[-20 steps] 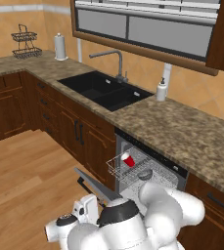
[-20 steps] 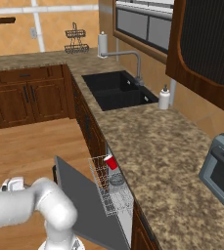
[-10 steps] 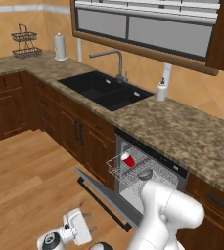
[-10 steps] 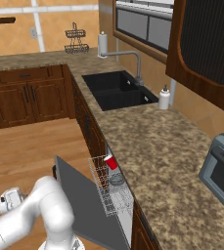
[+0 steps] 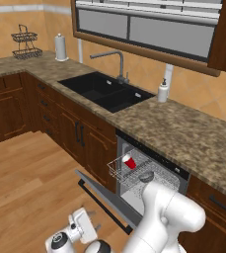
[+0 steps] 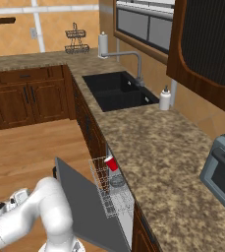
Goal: Pick up the cup and bowl from the counter, place them in the dishwasher, and close the dishwasher door.
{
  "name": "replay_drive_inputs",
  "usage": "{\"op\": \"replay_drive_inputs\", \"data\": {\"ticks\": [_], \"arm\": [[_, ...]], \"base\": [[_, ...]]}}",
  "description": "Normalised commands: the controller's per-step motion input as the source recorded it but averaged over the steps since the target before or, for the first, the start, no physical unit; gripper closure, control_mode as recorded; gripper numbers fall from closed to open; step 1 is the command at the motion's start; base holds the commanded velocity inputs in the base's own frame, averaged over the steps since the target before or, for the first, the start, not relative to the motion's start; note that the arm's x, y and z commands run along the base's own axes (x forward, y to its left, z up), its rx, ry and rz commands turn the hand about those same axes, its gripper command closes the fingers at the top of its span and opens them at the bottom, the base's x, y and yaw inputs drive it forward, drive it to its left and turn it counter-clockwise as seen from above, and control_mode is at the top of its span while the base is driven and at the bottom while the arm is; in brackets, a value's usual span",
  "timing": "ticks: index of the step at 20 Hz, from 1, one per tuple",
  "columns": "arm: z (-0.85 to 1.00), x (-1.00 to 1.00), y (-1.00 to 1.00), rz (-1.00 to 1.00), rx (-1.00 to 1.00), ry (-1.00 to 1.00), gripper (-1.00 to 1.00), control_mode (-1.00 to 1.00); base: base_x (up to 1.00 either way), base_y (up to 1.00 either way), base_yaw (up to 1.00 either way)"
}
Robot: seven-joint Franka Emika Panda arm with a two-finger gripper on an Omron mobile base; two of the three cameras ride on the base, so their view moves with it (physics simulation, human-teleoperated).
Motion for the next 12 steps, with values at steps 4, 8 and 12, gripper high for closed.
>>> {"op": "replay_drive_inputs", "data": {"ticks": [4,8,12], "arm": [[-0.78,0.9,0.0,0.0,0.0,0.0,-1.0,-1.0],[-0.83,1.0,0.0,0.0,0.0,0.0,-1.0,-1.0],[-0.84,0.99,0.0,0.0,0.0,0.0,-1.0,-1.0]], "base": [[0.0,0.0,0.0],[0.0,0.0,0.0],[0.0,0.0,0.0]]}}
